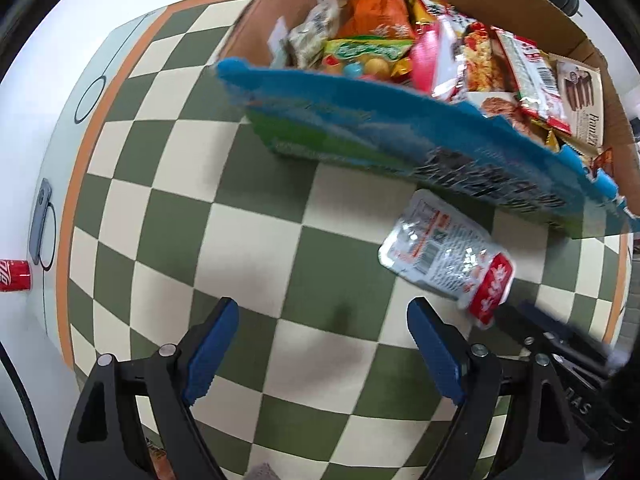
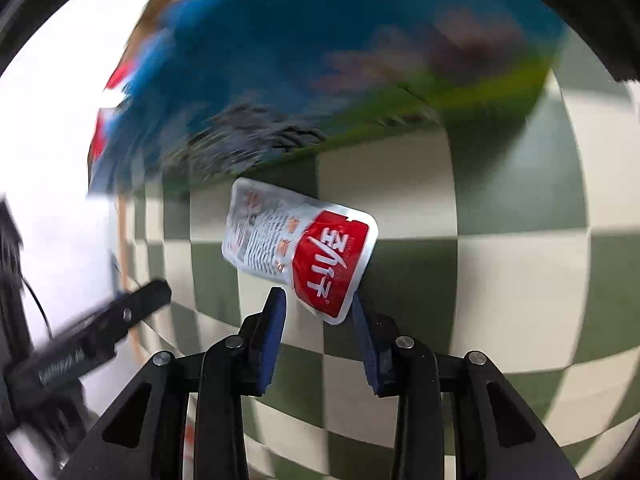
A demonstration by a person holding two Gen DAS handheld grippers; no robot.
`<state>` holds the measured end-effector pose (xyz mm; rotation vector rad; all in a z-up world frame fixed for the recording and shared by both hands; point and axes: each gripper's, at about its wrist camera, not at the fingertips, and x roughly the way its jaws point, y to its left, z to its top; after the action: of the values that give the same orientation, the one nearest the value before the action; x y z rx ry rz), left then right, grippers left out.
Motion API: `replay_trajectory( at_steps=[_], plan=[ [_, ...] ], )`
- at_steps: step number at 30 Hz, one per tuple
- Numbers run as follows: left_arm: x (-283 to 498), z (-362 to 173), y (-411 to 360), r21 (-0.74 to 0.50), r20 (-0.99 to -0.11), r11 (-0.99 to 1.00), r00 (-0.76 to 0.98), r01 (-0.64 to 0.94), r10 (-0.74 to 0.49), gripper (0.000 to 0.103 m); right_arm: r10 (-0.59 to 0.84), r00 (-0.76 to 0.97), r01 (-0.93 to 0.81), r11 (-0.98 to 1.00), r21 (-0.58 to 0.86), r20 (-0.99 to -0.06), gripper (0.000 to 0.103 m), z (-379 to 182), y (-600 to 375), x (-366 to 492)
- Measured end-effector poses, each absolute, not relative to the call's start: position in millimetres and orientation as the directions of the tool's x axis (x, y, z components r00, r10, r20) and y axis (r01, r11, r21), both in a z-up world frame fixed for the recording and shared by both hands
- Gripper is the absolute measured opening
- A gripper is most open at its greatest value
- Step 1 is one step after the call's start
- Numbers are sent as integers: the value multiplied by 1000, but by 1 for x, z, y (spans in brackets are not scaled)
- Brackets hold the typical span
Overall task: Organize snacks
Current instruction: 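Open both tools to drop the packets and move the right tool to the white-red pouch, then grasp the white-red pouch with the right tool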
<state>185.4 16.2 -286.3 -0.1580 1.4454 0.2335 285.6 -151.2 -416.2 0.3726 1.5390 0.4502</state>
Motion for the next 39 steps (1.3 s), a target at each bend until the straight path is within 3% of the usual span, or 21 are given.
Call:
replay_trajectory(
  at_steps=[1, 3, 9, 13, 22, 27, 30, 38, 39],
  plan=[
    [183, -288, 19, 45, -991, 967, 108, -252, 74, 86, 450, -9, -123, 886, 447, -893, 64, -410, -145, 287],
    [178, -293, 24, 68, -989, 965, 108, -253, 98, 86, 382, 12, -244, 897, 368, -924, 77, -404, -133, 291],
    [168, -315, 41, 79, -993, 956, 62, -282, 101, 86, 174, 11, -615, 778, 131, -985, 77, -408, -68, 299],
    [162, -332, 48, 56, -998, 950, 21, -308, 66, 86, 120, -33, -672, 732, 111, -992, 79, -423, -45, 306],
    [154, -346, 52, 25, -1000, 940, -11, -340, 23, 86, 65, -43, -614, 785, 78, -997, 72, -430, -32, 295],
    [145, -346, 49, 23, -1000, 942, -16, -335, 18, 86, 149, -197, -429, 876, 222, -969, 68, -432, -48, 269],
    [141, -348, 56, 24, -1000, 941, -19, -338, 19, 86, 251, -278, -291, 898, 330, -927, 68, -434, -63, 260],
    [145, -355, 80, 59, -998, 939, -20, -339, 56, 86, 233, -202, -172, 948, 268, -951, 70, -431, -65, 301],
    [146, -358, 86, 74, -997, 937, -40, -340, 64, 86, 210, -197, -178, 953, 246, -958, 76, -434, -59, 304]
  ],
)
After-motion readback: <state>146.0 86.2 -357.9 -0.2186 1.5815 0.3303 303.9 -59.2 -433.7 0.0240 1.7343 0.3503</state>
